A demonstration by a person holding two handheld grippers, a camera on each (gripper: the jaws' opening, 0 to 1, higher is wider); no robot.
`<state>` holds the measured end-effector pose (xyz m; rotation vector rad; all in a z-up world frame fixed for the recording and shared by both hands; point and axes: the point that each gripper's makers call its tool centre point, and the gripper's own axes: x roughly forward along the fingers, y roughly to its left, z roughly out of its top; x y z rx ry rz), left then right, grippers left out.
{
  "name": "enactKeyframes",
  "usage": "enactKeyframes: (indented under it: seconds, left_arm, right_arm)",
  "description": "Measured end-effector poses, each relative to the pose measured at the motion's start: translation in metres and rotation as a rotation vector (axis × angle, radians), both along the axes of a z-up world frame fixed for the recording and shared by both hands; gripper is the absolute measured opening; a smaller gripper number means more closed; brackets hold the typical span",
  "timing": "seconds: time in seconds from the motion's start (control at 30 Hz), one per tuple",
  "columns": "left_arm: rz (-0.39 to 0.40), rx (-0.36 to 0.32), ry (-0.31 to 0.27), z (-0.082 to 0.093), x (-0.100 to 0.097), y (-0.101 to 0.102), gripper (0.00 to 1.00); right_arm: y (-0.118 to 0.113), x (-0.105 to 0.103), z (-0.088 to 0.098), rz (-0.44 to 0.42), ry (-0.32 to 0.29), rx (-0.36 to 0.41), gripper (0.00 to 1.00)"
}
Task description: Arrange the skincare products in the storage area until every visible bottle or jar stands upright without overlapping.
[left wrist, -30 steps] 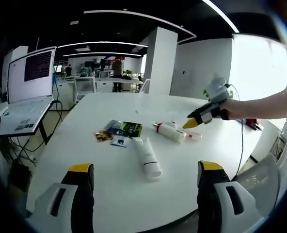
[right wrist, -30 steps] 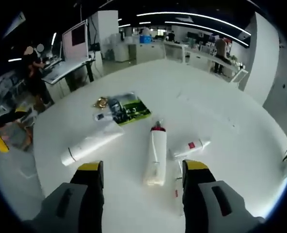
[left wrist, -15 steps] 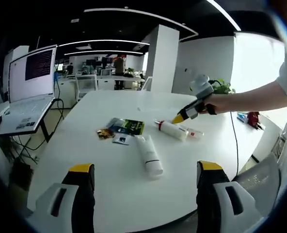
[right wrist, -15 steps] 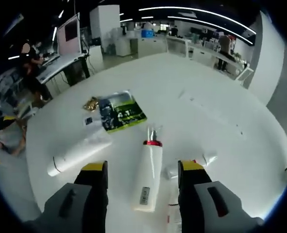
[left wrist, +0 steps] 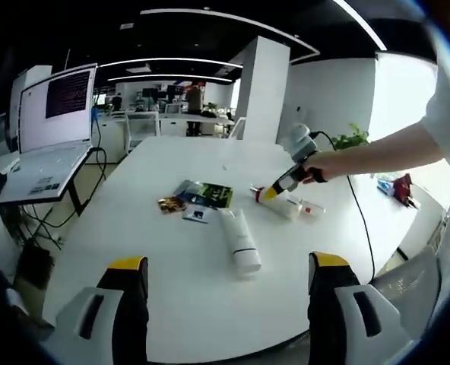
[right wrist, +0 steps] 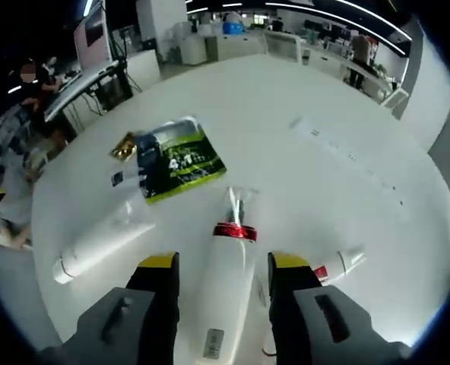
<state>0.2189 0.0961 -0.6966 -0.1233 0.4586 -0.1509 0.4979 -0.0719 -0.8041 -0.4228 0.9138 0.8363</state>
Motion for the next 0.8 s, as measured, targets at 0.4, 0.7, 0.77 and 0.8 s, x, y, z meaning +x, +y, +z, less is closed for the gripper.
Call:
enactKeyframes:
  seconds: [0.4,0.7,0.77,0.8]
  left_arm:
    - [0.023,-0.014,0.014,-0.002,0.0,0.003,0.79]
    - [0.023,-0.014,0.024,-0.004,-0.001,0.002,0.79]
    - [0.022,-0.012,0.025,-0.004,-0.001,0.003,0.79]
    - [0.023,-0.012,0.024,-0.004,-0.001,0.003,0.79]
  right_arm:
    - [-0.002,0.007,-0.019,0.092,0.077,-0.101,0.34]
    - [-0.002,-0.002,-0.031,0.085,0.232,-0.225,0.32]
    - [-0.003,0.0,-0.029,0.155,0.2,-0.289,0.31]
    - [-0.004,0.0,-0.029,0.183,0.188,-0.325,0.31]
